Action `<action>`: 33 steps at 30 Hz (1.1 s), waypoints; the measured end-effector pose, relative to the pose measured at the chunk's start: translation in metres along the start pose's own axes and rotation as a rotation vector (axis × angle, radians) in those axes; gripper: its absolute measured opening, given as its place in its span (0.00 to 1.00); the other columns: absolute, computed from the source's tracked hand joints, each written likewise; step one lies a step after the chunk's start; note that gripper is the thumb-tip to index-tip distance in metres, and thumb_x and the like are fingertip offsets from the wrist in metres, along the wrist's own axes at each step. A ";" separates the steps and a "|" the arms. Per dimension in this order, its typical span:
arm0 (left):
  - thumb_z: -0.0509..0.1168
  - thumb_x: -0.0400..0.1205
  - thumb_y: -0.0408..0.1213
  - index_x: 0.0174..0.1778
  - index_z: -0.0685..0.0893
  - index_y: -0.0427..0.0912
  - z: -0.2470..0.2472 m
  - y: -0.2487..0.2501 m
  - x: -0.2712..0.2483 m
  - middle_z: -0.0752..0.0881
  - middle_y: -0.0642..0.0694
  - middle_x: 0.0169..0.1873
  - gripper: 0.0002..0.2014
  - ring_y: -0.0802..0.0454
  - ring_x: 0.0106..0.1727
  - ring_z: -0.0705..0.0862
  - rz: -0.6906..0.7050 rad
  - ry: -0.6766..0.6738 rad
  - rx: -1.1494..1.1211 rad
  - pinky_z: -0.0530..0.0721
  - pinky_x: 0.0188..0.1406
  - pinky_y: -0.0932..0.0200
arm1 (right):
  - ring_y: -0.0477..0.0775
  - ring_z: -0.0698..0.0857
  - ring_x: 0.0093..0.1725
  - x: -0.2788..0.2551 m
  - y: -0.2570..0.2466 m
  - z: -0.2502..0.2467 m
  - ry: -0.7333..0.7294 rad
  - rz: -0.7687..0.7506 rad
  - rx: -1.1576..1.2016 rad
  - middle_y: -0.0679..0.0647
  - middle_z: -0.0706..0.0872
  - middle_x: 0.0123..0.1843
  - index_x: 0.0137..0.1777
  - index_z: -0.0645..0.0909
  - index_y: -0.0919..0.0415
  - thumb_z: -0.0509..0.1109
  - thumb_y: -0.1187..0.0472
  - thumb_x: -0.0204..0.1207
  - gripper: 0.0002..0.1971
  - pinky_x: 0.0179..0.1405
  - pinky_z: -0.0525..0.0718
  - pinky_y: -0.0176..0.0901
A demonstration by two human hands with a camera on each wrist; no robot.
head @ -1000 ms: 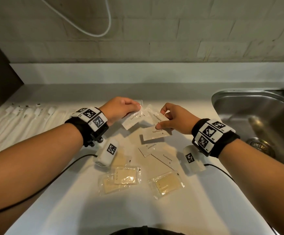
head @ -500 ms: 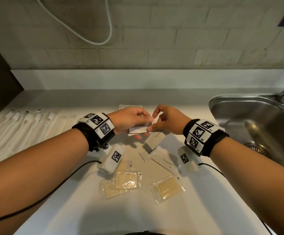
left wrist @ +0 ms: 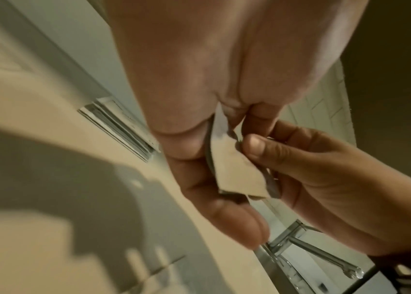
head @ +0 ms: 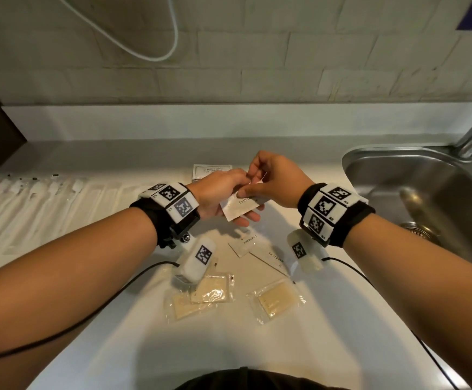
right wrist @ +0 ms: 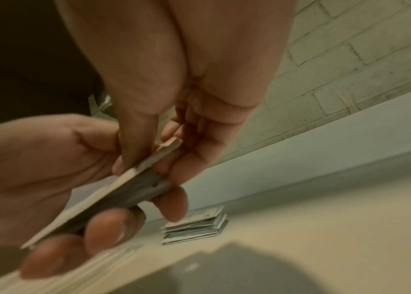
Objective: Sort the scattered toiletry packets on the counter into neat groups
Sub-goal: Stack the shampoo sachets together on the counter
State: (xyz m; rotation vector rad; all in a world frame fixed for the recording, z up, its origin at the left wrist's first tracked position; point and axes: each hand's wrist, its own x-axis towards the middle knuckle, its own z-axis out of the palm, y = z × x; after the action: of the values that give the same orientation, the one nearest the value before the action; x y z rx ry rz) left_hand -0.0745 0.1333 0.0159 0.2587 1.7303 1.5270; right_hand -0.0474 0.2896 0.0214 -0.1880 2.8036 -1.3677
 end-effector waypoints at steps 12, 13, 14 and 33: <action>0.56 0.87 0.51 0.65 0.73 0.30 -0.015 -0.015 0.002 0.87 0.31 0.52 0.24 0.35 0.42 0.85 0.008 0.120 0.372 0.81 0.34 0.48 | 0.43 0.80 0.43 -0.032 0.028 -0.011 -0.205 0.116 -0.362 0.44 0.81 0.52 0.57 0.78 0.50 0.81 0.41 0.62 0.27 0.40 0.76 0.35; 0.55 0.88 0.49 0.63 0.74 0.28 -0.017 -0.016 0.001 0.86 0.29 0.51 0.23 0.35 0.40 0.84 -0.003 0.089 0.368 0.80 0.32 0.50 | 0.45 0.81 0.49 -0.036 0.031 -0.009 -0.291 0.124 -0.410 0.42 0.81 0.56 0.61 0.78 0.49 0.81 0.41 0.62 0.29 0.47 0.78 0.36; 0.55 0.88 0.46 0.57 0.75 0.28 -0.018 -0.017 -0.001 0.85 0.28 0.48 0.20 0.38 0.36 0.82 -0.015 0.047 0.346 0.77 0.27 0.53 | 0.46 0.81 0.56 -0.039 0.033 -0.006 -0.364 0.120 -0.447 0.41 0.81 0.61 0.65 0.77 0.47 0.81 0.40 0.61 0.33 0.55 0.78 0.39; 0.51 0.85 0.29 0.57 0.74 0.38 -0.022 -0.026 -0.001 0.85 0.32 0.44 0.08 0.45 0.29 0.83 0.027 0.189 0.157 0.82 0.23 0.56 | 0.54 0.81 0.50 -0.007 0.027 0.031 -0.488 0.061 -0.700 0.52 0.82 0.48 0.46 0.78 0.55 0.71 0.52 0.77 0.08 0.54 0.79 0.46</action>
State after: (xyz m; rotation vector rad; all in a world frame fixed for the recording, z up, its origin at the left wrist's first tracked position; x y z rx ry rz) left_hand -0.0799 0.1097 -0.0083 0.2236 2.0069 1.4759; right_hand -0.0406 0.2823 -0.0192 -0.3740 2.6785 -0.2202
